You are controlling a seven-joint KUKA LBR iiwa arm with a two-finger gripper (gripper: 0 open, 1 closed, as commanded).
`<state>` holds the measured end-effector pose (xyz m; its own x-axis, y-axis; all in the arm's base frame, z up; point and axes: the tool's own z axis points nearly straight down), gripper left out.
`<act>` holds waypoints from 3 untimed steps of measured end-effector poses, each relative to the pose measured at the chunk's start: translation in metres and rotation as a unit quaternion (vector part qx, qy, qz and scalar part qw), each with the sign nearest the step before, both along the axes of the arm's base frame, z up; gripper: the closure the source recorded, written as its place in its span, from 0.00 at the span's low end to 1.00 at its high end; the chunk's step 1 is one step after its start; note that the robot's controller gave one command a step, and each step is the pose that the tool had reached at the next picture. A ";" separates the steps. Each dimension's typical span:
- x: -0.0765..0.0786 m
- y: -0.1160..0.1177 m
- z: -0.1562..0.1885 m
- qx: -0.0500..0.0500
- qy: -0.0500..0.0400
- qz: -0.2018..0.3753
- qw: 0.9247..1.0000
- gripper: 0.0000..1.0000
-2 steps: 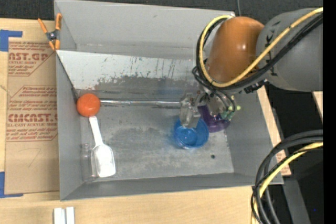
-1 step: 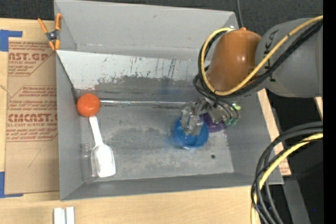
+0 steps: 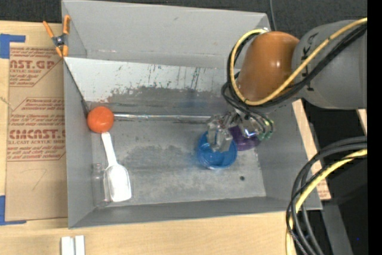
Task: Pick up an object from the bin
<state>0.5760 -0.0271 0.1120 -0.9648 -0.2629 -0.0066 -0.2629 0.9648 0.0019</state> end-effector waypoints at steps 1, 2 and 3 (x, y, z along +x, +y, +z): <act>-0.006 -0.024 -0.041 0.000 -0.002 0.066 0.998 1.00; 0.006 -0.015 -0.008 0.001 -0.002 -0.008 1.000 1.00; 0.006 -0.015 -0.008 0.001 -0.002 -0.008 1.000 1.00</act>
Offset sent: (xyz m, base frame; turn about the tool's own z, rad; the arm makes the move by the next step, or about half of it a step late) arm 0.0052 -0.0166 -0.0075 0.0160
